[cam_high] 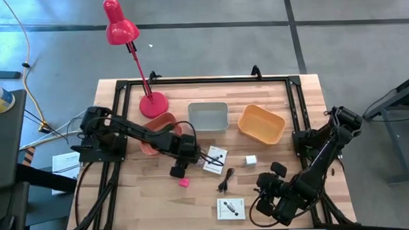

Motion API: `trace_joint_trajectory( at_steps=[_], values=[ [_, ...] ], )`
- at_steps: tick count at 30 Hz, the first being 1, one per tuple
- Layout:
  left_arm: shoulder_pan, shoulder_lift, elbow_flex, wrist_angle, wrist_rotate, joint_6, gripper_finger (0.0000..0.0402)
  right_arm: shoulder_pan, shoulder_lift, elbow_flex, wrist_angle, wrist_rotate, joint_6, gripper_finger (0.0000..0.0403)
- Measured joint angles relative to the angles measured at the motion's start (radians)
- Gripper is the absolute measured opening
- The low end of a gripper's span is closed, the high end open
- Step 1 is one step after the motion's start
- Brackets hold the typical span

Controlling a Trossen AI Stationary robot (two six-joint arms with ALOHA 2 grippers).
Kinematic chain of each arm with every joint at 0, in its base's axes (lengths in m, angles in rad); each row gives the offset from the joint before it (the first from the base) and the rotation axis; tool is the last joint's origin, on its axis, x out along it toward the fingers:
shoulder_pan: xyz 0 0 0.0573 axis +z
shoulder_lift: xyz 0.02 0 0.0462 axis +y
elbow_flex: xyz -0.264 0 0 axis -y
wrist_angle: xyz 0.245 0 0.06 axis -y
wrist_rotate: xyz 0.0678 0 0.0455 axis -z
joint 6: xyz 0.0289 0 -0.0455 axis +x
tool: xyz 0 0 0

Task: Pick and place items into bin
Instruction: Put the violet charger cable into the dark brown bin

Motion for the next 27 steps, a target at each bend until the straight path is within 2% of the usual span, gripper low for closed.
trace_joint_trajectory(
  at_steps=[11, 14, 21, 27],
  values=[
    [0.000, 0.039, 0.001, 0.024, 0.012, -0.017, 0.0143, 0.000, 0.001, 0.000, -0.017, -0.023, 0.003, 0.0140],
    [0.000, 0.039, 0.001, 0.023, 0.011, -0.018, 0.0116, 0.000, 0.001, 0.000, -0.029, -0.023, 0.003, 0.0140],
    [0.000, 0.032, 0.004, 0.024, 0.011, -0.043, 0.0013, 0.000, 0.001, 0.000, -0.067, -0.023, 0.000, 0.0140],
    [0.000, 0.014, 0.061, -0.025, -0.004, -0.050, 0.0029, 0.000, 0.001, 0.000, -0.101, -0.023, 0.001, 0.0140]
  ],
)
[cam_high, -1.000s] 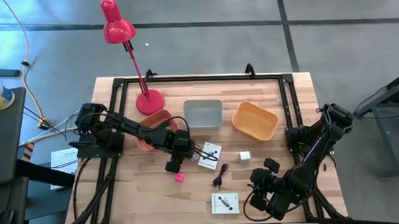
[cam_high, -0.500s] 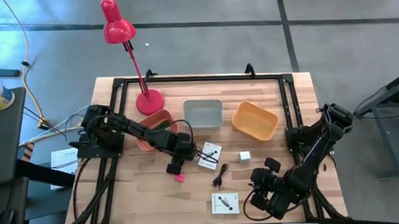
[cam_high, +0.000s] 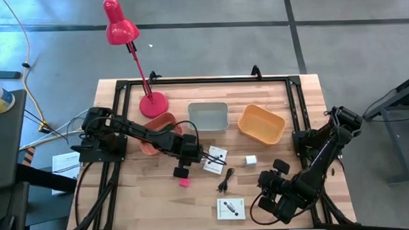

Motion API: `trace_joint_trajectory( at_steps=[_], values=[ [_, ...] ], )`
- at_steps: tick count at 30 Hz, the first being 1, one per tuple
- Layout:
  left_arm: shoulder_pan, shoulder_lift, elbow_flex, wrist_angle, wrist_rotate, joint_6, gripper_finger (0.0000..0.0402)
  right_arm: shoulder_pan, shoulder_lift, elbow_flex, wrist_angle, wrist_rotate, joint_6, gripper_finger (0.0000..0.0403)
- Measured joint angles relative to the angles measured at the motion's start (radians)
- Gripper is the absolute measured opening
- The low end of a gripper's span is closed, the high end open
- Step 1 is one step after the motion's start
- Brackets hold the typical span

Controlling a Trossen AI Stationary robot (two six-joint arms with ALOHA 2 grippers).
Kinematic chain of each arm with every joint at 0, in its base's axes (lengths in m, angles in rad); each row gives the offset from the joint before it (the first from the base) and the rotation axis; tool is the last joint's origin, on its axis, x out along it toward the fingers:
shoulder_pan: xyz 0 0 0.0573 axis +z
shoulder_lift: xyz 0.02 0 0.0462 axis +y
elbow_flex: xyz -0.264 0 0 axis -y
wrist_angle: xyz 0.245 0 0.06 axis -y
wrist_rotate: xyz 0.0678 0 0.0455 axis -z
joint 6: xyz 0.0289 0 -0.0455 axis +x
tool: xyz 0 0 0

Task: Pick and place items into bin
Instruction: Put the violet charger cable into the dark brown bin

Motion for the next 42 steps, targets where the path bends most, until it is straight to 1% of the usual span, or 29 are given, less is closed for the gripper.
trace_joint_trajectory(
  at_steps=[2, 4, 6, 10, 12, 16, 20, 26, 30, 34, 39, 42],
  values=[
    [-0.001, -0.011, 0.031, -0.053, -0.007, 0.012, 0.0025, 0.000, 0.000, 0.000, -0.008, 0.006, 0.007, 0.0140],
    [-0.001, -0.023, 0.072, -0.073, -0.016, 0.026, 0.0013, 0.000, 0.000, 0.000, -0.005, 0.016, 0.007, 0.0140],
    [0.000, -0.045, 0.112, -0.135, -0.040, 0.045, 0.0006, -0.005, 0.000, 0.000, 0.000, 0.031, 0.002, 0.0140],
    [0.000, -0.091, 0.193, -0.225, -0.122, 0.077, 0.0013, -0.026, -0.010, 0.000, 0.034, 0.059, -0.035, 0.0140],
    [0.000, -0.115, 0.226, -0.270, -0.165, 0.095, 0.0010, -0.048, -0.029, 0.000, 0.061, 0.073, -0.071, 0.0140],
    [0.000, -0.164, 0.252, -0.361, -0.241, 0.104, 0.0005, -0.097, -0.086, 0.000, 0.108, 0.075, -0.152, 0.0140],
    [0.008, -0.198, 0.247, -0.451, -0.286, 0.078, 0.0004, -0.136, -0.159, 0.000, 0.122, 0.080, -0.242, 0.0140],
    [0.013, -0.216, 0.192, -0.565, -0.316, -0.007, 0.0006, -0.184, -0.262, 0.000, 0.137, 0.083, -0.361, 0.0140],
    [0.013, -0.250, 0.102, -0.578, -0.317, -0.087, 0.0002, -0.213, -0.314, 0.000, 0.153, 0.084, -0.432, 0.0140],
    [0.013, -0.322, -0.011, -0.562, -0.317, -0.201, 0.0004, -0.240, -0.343, 0.000, 0.151, 0.083, -0.477, 0.0140],
    [0.013, -0.453, -0.156, -0.531, -0.320, -0.347, 0.0002, -0.273, -0.346, 0.000, 0.144, 0.049, -0.529, 0.0140],
    [0.013, -0.524, -0.217, -0.511, -0.322, -0.419, 0.0012, -0.304, -0.346, -0.013, 0.165, 0.025, -0.564, 0.0140]
  ],
)
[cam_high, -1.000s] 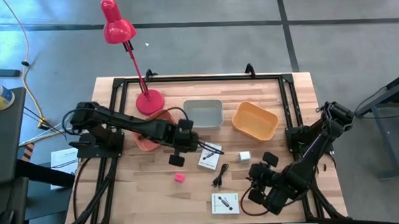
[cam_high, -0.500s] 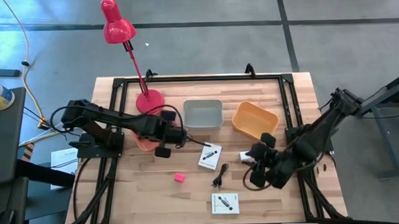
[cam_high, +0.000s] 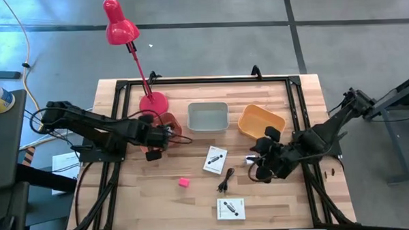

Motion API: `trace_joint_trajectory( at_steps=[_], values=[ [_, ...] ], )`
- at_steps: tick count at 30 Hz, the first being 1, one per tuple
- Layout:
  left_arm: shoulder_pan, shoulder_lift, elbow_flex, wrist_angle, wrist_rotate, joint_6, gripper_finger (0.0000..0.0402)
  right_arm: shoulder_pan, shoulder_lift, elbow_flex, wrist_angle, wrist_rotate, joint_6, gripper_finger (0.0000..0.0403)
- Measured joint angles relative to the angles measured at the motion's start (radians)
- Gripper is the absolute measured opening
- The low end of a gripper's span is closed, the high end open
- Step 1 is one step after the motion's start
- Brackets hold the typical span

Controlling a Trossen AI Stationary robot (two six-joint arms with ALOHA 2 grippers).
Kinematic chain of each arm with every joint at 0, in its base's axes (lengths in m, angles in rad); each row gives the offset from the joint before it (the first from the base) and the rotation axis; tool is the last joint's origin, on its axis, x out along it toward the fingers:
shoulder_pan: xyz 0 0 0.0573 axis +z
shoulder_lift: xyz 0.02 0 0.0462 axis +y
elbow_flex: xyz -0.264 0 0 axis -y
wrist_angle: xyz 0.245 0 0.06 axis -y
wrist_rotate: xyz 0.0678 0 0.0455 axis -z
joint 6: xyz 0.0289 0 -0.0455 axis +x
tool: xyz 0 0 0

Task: Pick and place items into bin
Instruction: Put the violet charger cable into the dark brown bin, then put the black charger cable into the dark brown bin

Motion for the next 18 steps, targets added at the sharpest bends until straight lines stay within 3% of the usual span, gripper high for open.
trace_joint_trajectory(
  at_steps=[4, 12, 18],
  values=[
    [0.000, -0.050, -0.042, 0.001, -0.023, -0.072, 0.0043, -0.048, 0.000, -0.050, 0.053, -0.065, -0.036, 0.0140],
    [0.000, -0.056, -0.048, 0.000, -0.038, -0.072, 0.0135, -0.126, -0.001, -0.198, 0.294, -0.240, -0.143, 0.0140],
    [-0.001, -0.064, -0.048, 0.044, -0.001, -0.020, 0.0189, -0.145, -0.001, -0.343, 0.467, -0.349, -0.404, 0.0140]
  ],
)
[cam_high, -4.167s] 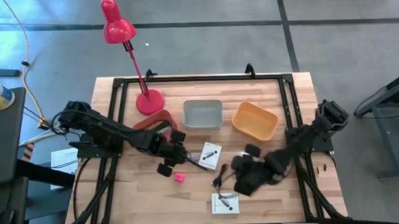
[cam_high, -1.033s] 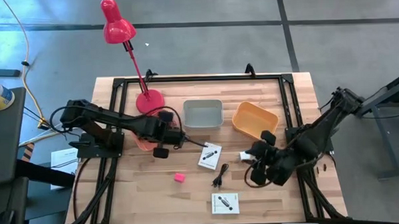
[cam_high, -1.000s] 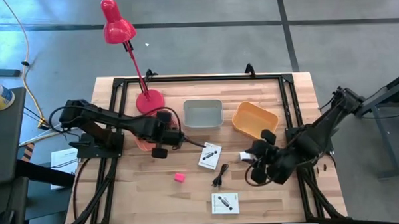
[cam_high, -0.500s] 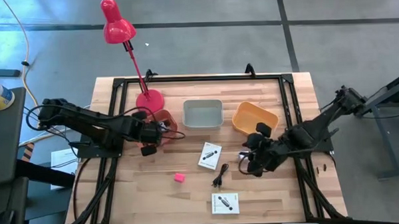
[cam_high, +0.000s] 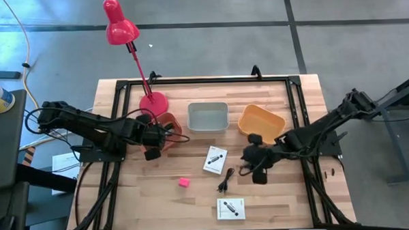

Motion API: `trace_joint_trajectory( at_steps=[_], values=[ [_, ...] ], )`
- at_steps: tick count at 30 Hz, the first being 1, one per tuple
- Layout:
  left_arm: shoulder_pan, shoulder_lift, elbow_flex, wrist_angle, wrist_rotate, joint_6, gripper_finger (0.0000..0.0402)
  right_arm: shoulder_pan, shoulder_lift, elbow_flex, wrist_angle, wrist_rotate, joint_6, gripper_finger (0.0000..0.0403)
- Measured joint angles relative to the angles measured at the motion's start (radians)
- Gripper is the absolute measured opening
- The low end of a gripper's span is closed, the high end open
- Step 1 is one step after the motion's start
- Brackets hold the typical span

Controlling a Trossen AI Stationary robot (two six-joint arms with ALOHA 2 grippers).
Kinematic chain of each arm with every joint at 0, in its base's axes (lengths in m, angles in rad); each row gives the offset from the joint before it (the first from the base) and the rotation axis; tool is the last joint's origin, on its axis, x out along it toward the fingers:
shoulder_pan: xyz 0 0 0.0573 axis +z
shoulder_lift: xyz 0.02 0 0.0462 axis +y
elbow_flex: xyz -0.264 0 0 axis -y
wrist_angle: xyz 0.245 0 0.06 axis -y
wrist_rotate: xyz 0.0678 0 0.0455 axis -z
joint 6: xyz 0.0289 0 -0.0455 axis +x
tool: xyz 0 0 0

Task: Pick and place items into bin
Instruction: Put the black charger cable into the dark brown bin

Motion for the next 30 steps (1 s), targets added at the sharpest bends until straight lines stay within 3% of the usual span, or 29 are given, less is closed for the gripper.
trace_joint_trajectory(
  at_steps=[5, 18, 30],
  values=[
    [0.000, -0.016, 0.000, 0.069, 0.044, 0.005, 0.0199, -0.010, 0.017, -0.095, 0.160, -0.130, -0.137, 0.0140],
    [-0.001, -0.066, 0.000, 0.174, 0.071, 0.011, 0.0168, -0.077, 0.239, -0.062, 0.244, -0.226, -0.251, 0.0140],
    [-0.001, -0.071, 0.000, 0.239, 0.115, 0.013, 0.0166, -0.101, 0.362, -0.059, 0.304, -0.266, -0.273, 0.0140]
  ],
)
